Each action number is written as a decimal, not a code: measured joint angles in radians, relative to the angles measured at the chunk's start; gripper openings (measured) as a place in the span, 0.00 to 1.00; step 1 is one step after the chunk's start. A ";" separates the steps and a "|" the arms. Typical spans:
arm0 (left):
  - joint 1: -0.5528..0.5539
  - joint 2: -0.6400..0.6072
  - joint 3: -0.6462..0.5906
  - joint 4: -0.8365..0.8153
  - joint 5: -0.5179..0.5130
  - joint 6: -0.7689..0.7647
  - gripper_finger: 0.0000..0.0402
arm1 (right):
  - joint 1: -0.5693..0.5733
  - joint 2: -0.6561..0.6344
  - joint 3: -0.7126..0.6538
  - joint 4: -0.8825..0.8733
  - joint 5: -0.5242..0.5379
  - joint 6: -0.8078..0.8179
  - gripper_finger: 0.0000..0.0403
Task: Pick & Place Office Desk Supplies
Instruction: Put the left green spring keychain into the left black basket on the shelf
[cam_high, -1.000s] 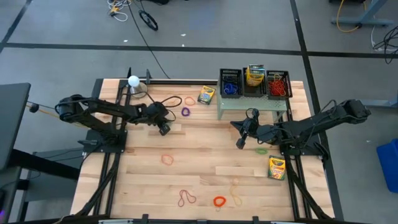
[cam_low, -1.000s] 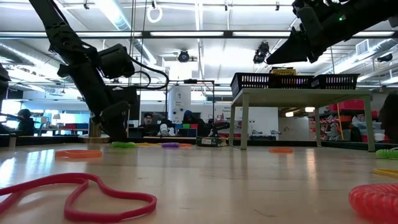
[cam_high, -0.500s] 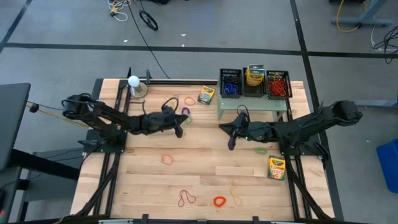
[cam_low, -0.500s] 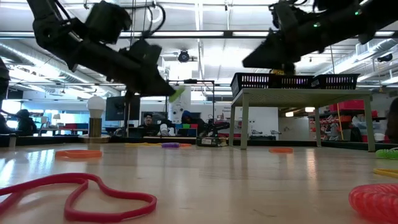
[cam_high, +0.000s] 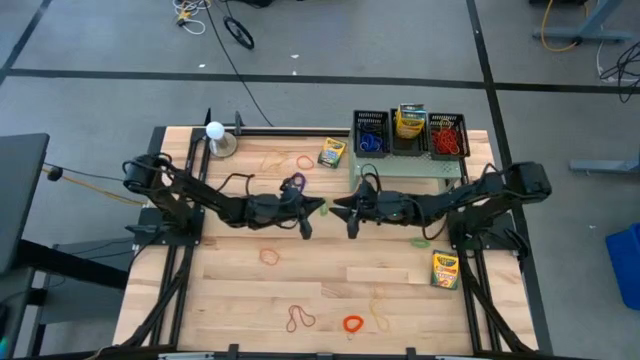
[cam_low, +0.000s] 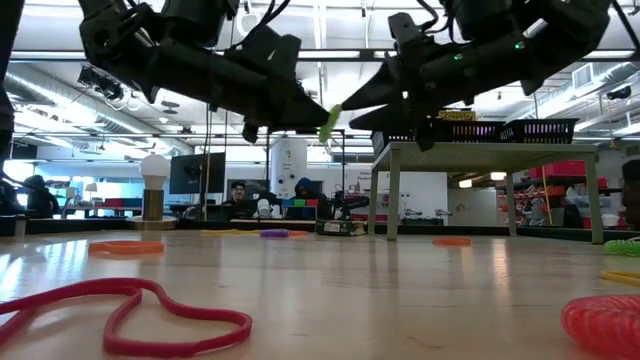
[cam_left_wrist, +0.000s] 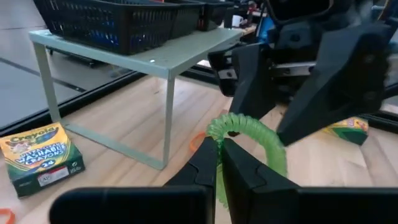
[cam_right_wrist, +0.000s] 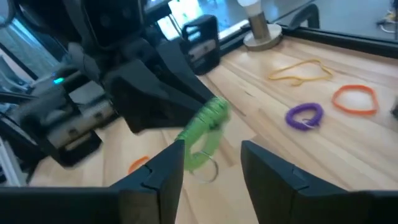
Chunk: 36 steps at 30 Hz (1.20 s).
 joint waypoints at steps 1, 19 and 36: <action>-0.003 0.008 0.011 -0.003 -0.001 0.007 0.03 | 0.001 0.004 0.002 0.005 0.000 -0.001 0.41; -0.005 0.029 0.034 -0.042 -0.033 0.019 0.03 | 0.002 0.008 0.003 0.027 -0.011 0.031 0.34; -0.026 0.028 0.034 -0.038 -0.073 0.008 0.03 | -0.015 0.024 0.003 0.001 0.016 0.033 0.37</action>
